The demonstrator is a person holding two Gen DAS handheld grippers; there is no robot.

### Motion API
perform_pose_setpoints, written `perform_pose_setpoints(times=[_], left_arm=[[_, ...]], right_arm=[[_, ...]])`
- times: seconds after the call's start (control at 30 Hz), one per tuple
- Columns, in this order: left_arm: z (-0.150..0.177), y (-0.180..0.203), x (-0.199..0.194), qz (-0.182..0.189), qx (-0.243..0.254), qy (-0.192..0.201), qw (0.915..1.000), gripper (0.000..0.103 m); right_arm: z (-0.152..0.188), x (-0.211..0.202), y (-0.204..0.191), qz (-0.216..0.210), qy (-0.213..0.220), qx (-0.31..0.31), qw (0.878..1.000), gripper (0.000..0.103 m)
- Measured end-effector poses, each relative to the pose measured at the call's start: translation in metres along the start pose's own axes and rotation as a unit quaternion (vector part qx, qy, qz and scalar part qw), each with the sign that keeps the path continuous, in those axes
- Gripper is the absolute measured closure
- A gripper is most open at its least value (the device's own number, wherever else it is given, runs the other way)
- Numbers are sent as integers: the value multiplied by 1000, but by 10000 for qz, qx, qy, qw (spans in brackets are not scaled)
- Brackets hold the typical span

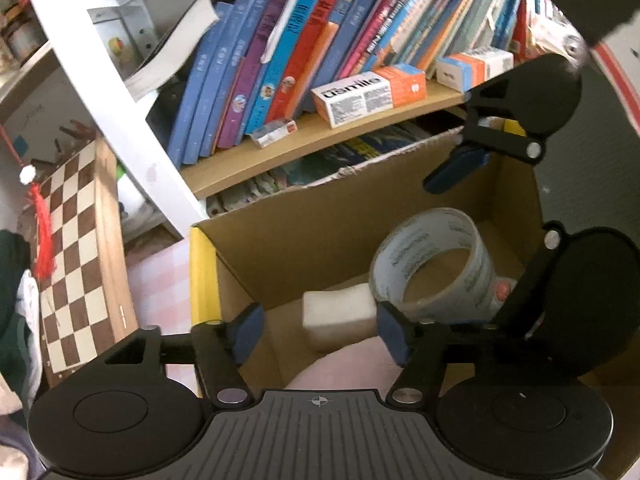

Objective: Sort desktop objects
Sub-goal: 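Lower the tape roll into the box and open the right gripper while the left releases the block, then withdraw both grippers from the yellow box back over the table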

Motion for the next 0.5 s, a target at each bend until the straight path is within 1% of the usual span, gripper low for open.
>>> perform_pose_setpoints(times=[0.07, 0.13, 0.17, 0.3, 0.5], left_arm=[[1, -2, -2, -13, -18, 63, 10000, 29], [2, -1, -5, -53, 68, 113, 9999, 23], [2, 0, -7, -73, 113, 138, 9998, 18], [4, 4, -18, -166, 278, 273, 9991, 15], [0, 8, -43, -252, 321, 586, 9974, 10]], right_arm=[[1, -3, 1, 42, 20, 54, 10000, 7], [4, -6, 1, 45, 26, 96, 9999, 4], [6, -9, 1, 38, 30, 116, 9999, 3], [11, -21, 2, 90, 94, 240, 9996, 2], [16, -51, 5, 229, 325, 480, 9981, 0]])
Point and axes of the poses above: each gripper's, at about its wrist camera, not at the fingertips, and x roughly the way its jaws point, y to its right, z to its underside, the point moved 3 cm from there along x, roughly the way its jaws point, and after that the axes turned 3 degrees about y, right-handed, at the moved point
